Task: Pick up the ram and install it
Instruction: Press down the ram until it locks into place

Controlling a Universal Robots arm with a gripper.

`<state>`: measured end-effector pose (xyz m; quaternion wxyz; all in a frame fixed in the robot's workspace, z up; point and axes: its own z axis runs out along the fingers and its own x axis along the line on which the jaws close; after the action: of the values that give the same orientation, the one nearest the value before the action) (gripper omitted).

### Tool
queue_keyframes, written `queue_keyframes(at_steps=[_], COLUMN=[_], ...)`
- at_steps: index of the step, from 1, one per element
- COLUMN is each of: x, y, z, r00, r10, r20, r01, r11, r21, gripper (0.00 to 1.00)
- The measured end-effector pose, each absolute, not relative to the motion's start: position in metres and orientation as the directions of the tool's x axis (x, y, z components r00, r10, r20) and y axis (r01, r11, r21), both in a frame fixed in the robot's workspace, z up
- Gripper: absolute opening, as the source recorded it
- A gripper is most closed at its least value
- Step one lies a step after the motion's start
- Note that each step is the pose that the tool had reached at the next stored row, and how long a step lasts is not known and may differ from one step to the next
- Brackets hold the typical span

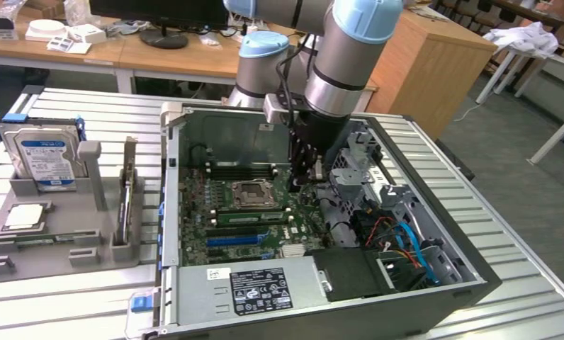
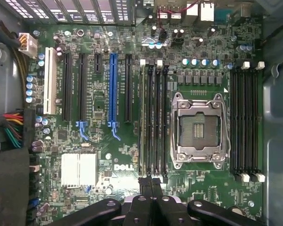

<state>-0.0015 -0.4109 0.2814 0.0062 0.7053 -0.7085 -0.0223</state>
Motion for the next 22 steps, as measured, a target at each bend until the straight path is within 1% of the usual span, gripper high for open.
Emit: queue_keyframes(at_steps=[22], x=[-0.002], y=[-0.411], z=[0.263], r00=[-0.005], r10=[-1.0], r20=[-0.023], r01=[-0.999], r11=[0.004], r21=[0.04], gripper=[0.1])
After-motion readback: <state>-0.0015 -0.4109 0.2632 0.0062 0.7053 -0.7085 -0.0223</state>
